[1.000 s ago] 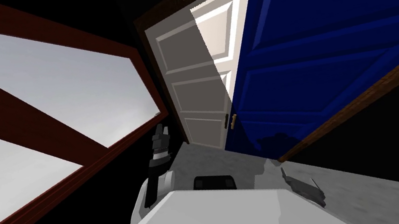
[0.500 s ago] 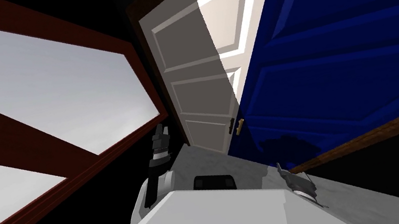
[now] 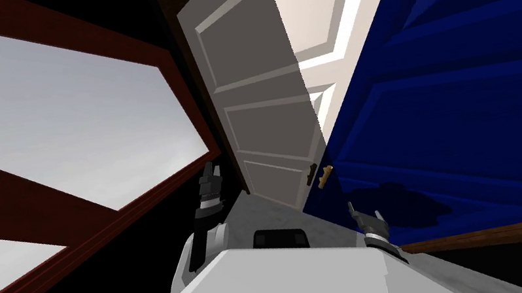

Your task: Pull the door open

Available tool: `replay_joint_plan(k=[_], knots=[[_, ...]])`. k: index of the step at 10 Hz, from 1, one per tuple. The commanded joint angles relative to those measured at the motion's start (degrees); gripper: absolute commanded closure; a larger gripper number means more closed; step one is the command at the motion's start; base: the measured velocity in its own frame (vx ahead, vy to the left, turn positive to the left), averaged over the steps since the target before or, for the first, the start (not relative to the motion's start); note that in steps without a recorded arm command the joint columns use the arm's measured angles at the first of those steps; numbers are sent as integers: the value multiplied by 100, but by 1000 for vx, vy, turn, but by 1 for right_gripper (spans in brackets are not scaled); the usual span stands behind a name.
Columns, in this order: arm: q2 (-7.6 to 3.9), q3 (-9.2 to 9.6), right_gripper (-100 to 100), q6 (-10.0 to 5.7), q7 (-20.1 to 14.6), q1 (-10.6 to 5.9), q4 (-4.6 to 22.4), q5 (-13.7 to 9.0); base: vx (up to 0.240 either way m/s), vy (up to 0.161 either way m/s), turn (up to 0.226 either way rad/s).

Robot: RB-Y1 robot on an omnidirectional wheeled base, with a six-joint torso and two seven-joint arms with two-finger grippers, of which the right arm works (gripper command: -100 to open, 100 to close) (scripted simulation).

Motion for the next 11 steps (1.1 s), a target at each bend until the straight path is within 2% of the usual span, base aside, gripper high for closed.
replay_joint_plan(k=[1, 5, 6, 7, 11], knots=[[43, 60, -100, -3, -16, -105, -72, 40, 204, -41, 121], [184, 221, -100, 22, -29, -472, -281, 143, 218, 13, 100], [165, 202, -100, 4, -40, -343, -166, 121, 52, 12, 3], [165, 202, 100, 4, -40, -343, -166, 121, -20, 10, 11], [165, 202, 100, 4, -40, -343, -166, 121, -7, 11, 11]])
